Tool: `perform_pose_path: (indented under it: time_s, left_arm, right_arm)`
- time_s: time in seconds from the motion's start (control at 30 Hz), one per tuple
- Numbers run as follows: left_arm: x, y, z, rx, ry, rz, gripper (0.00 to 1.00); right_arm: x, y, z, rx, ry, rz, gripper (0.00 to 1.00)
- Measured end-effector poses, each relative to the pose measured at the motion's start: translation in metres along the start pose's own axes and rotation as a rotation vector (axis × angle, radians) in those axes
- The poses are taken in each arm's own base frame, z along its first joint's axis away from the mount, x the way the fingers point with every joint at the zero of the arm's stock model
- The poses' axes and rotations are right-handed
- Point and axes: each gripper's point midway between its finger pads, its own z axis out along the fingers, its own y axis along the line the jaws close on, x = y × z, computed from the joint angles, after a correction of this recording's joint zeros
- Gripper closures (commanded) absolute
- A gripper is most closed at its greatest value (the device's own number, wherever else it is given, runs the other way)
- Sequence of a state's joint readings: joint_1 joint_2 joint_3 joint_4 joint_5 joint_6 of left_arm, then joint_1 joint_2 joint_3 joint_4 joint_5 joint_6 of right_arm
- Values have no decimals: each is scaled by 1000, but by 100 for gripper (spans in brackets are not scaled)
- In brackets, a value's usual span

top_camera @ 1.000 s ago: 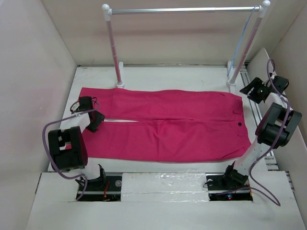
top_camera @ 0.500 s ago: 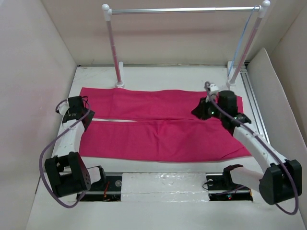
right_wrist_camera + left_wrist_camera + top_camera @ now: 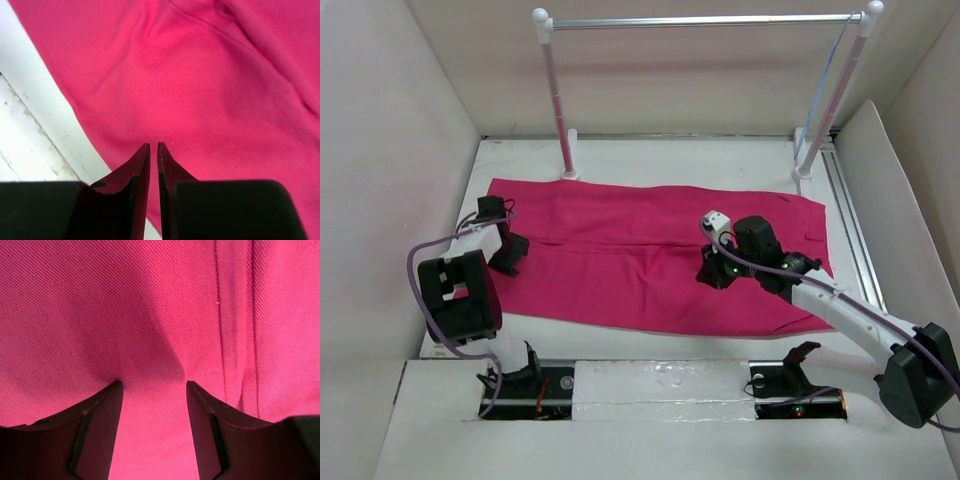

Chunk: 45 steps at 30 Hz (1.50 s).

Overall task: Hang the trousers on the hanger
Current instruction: Fold the trousers at the center of the board.

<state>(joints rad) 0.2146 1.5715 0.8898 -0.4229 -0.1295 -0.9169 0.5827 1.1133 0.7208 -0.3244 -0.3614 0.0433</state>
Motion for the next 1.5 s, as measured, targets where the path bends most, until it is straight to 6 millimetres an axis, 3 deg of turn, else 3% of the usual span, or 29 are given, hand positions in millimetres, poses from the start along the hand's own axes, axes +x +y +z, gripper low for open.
perform_pose_path:
  time_s: [0.13, 0.27, 0.33, 0.4, 0.47, 0.57, 0.7, 1.03, 1.1, 1.13, 1.17, 1.23, 1.5]
  left_arm:
    - [-9, -20, -7, 27, -41, 31, 47]
    - [-26, -25, -47, 99, -150, 16, 48]
    - [-43, -12, -75, 149, -230, -60, 50]
    - [-58, 17, -91, 166, -298, -164, 53]
    - [-68, 53, -90, 126, -328, -273, 54]
    - [-66, 100, -73, 16, -309, -382, 55]
    - [-51, 130, -49, -109, -227, -422, 54]
    - [-40, 144, -9, -239, -147, -388, 52]
    - [-44, 144, -6, -246, -159, -381, 57]
    - [-47, 143, -5, -244, -168, -377, 65]
    - [-49, 144, -3, -250, -178, -369, 85]
    - [-56, 142, 0, -249, -194, -354, 100]
    - [-67, 129, -6, -196, -205, -248, 100]
  right_arm:
    - [-15, 8, -11, -12, -35, -75, 81]
    - [-18, 30, -19, -73, -53, -152, 75]
    - [-16, 40, -23, -105, -57, -184, 74]
    - [-14, 45, -25, -118, -61, -199, 74]
    - [-6, 48, -30, -131, -57, -223, 74]
    - [2, 47, -35, -128, -43, -233, 73]
    - [6, 48, -41, -135, -39, -240, 73]
    - [17, 49, -43, -147, -9, -231, 74]
    - [18, 49, -43, -147, -5, -227, 74]
    - [18, 49, -43, -145, -4, -223, 75]
    - [18, 48, -43, -141, -3, -216, 75]
    - [18, 46, -43, -126, -5, -199, 75]
    - [22, 36, -43, -63, -1, -114, 72]
